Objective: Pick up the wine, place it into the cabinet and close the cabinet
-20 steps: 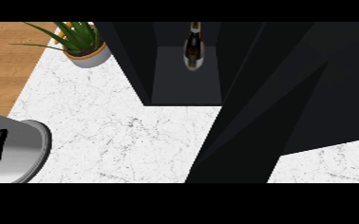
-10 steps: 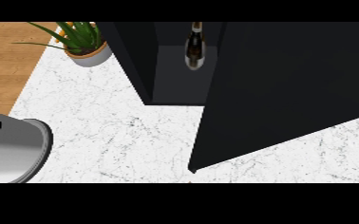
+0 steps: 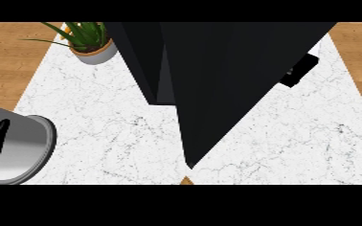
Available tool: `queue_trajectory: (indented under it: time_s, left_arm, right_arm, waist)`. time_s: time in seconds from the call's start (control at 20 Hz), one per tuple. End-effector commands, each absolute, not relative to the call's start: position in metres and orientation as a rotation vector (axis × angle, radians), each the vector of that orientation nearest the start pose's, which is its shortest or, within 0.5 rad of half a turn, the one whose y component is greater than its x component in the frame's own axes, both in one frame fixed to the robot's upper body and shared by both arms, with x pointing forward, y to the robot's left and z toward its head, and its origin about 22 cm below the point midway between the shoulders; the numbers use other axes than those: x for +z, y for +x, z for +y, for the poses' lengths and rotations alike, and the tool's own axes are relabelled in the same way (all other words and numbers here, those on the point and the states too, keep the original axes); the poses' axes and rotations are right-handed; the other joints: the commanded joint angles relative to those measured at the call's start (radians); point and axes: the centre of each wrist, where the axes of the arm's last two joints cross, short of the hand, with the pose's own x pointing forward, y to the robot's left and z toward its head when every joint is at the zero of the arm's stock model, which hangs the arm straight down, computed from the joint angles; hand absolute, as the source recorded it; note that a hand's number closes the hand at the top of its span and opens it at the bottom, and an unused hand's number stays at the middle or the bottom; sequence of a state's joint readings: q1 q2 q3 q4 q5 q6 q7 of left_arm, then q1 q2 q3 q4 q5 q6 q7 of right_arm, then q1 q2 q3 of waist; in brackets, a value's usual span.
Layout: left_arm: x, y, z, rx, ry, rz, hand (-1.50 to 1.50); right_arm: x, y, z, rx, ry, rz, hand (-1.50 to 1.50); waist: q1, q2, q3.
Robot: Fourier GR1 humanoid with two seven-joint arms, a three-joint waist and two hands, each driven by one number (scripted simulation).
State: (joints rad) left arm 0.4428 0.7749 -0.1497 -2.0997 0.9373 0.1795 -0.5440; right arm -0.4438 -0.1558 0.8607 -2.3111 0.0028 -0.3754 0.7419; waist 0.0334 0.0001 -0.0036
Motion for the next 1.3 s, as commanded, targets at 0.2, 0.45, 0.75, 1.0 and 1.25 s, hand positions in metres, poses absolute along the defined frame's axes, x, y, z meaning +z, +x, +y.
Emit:
queue_trajectory:
  time_s: [0.2,0.45,0.75,1.0,1.25]
  left_arm:
    - [0.09,0.143,0.304,0.237,-0.231,-1.92,-1.5]
    - [0.095,0.152,0.305,0.261,-0.223,-1.944,-1.5]
    - [0.101,0.15,0.309,0.248,-0.206,-1.931,-1.5]
    - [0.082,0.148,0.297,0.241,-0.218,-1.961,-1.5]
    - [0.103,0.166,0.301,0.238,-0.201,-1.954,-1.5]
  right_arm:
    - [0.247,0.173,-0.018,0.624,0.66,-1.735,1.5]
    - [0.264,0.219,0.017,0.614,0.583,-1.778,1.5]
    - [0.273,0.271,0.025,0.659,0.379,-1.891,1.5]
    - [0.276,0.318,0.024,0.61,0.345,-1.852,1.5]
    - [0.266,0.337,0.022,0.59,0.34,-1.837,1.5]
  waist:
    - [0.005,0.001,0.001]
    - [0.004,0.003,0.002]
    - [-0.005,0.002,0.003]
    - [-0.006,0.004,0.003]
    - [-0.016,0.004,0.003]
